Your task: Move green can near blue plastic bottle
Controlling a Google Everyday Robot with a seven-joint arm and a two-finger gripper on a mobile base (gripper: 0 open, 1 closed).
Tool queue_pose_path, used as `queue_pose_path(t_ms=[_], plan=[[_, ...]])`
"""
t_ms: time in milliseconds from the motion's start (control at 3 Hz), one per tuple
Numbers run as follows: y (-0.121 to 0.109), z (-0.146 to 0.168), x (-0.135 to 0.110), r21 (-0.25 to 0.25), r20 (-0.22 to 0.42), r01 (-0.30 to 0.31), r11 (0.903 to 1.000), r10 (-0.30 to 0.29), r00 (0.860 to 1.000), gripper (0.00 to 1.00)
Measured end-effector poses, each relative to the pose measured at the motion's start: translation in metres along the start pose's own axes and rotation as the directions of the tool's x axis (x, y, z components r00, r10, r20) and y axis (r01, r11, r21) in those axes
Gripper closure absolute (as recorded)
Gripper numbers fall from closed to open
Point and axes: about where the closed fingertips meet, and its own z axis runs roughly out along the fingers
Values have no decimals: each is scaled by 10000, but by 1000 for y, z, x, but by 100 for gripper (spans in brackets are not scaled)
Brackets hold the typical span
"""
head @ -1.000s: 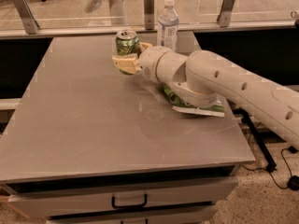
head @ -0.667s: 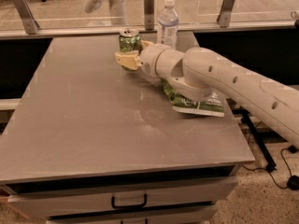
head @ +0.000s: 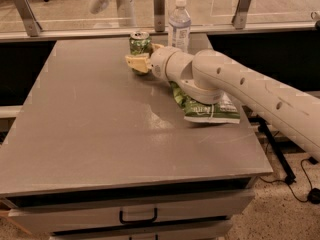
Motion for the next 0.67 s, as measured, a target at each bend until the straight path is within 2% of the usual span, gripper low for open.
queue_pose_path(t_ms=[667], plan=[[-3, 3, 7, 189, -242, 36, 9998, -31, 9997, 12]])
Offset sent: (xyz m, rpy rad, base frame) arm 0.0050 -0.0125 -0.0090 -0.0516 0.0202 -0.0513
